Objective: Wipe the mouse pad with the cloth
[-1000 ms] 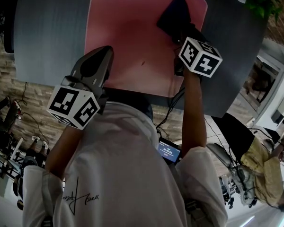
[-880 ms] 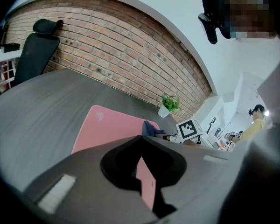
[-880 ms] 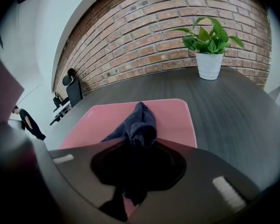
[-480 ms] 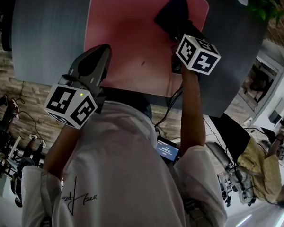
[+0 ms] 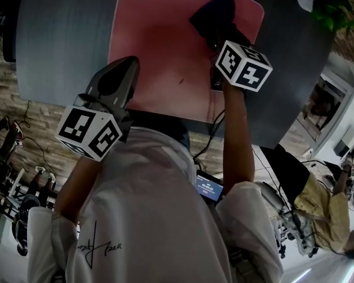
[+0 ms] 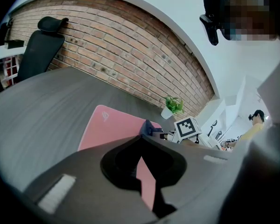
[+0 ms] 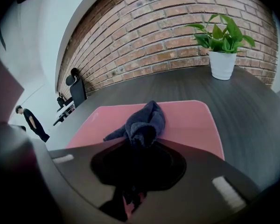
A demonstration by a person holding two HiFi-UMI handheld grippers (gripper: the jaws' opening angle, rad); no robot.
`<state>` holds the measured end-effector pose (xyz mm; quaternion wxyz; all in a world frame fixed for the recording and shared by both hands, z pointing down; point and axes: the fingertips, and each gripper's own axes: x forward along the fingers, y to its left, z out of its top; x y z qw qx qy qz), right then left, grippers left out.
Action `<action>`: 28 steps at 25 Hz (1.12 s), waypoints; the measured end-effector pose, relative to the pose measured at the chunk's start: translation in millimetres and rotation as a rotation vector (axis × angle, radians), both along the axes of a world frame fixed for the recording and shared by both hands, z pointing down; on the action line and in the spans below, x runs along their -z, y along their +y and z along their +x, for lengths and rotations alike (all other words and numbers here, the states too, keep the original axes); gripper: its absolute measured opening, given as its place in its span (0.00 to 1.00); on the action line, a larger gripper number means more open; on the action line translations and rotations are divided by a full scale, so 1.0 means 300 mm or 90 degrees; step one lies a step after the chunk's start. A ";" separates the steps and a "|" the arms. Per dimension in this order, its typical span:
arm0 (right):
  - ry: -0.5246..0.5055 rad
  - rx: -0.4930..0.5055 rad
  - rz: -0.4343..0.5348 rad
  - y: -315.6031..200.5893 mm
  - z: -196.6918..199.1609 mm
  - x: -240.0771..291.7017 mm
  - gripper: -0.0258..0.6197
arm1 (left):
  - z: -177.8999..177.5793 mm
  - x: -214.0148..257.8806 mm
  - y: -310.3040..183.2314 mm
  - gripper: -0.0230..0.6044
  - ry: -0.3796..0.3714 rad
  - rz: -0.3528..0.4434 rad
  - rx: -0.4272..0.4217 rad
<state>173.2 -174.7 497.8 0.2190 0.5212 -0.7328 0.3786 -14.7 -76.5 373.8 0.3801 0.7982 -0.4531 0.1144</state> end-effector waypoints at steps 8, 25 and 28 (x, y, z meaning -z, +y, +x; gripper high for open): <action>-0.009 0.020 0.001 -0.022 -0.094 0.005 0.16 | -0.051 0.007 -0.001 0.06 0.001 0.006 0.017; -0.020 0.071 -0.001 -0.041 -0.342 -0.002 0.16 | -0.261 0.023 0.019 0.06 -0.008 0.014 0.071; -0.023 0.080 -0.007 -0.039 -0.367 0.000 0.16 | -0.292 0.026 0.028 0.06 -0.008 0.016 0.080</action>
